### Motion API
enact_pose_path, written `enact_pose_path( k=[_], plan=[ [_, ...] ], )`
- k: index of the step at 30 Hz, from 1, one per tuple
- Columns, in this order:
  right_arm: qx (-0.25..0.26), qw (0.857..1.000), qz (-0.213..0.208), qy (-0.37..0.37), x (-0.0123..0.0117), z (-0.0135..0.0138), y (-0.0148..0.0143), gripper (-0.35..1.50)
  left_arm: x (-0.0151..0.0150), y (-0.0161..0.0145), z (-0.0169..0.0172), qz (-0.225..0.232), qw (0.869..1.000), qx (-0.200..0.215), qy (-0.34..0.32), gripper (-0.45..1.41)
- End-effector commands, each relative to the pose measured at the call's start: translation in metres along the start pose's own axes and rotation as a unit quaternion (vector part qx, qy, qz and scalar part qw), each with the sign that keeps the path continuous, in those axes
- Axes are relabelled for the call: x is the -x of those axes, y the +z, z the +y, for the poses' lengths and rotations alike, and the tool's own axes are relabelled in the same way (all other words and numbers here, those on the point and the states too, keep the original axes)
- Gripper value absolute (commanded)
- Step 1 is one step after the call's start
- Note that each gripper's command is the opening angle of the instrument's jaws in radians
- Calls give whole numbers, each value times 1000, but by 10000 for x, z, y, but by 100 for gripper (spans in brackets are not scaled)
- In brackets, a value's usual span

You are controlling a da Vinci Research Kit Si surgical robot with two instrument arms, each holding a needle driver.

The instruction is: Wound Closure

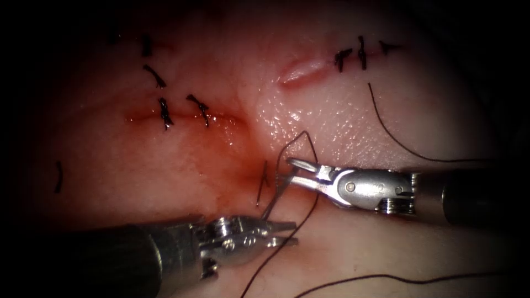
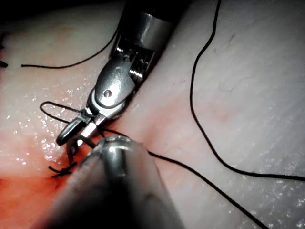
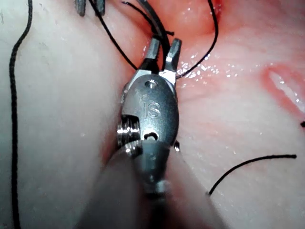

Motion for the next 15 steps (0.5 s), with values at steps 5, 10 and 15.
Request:
enact_pose_path(
  k=[5, 10, 15],
  plan=[
    [3, 1000, -1, 10, 9, 16, 13, -35, -3, 7, -2, 1, 1000, 0, 0, 12],
    [4, 1000, -2, 21, 14, 29, 13, -35, -3, 6, -3, 1, 1000, 0, 0, 12],
    [2, 999, -2, 37, 21, 38, 10, -35, -4, 5, -1, 0, 1000, -1, 0, 14]
  ],
)
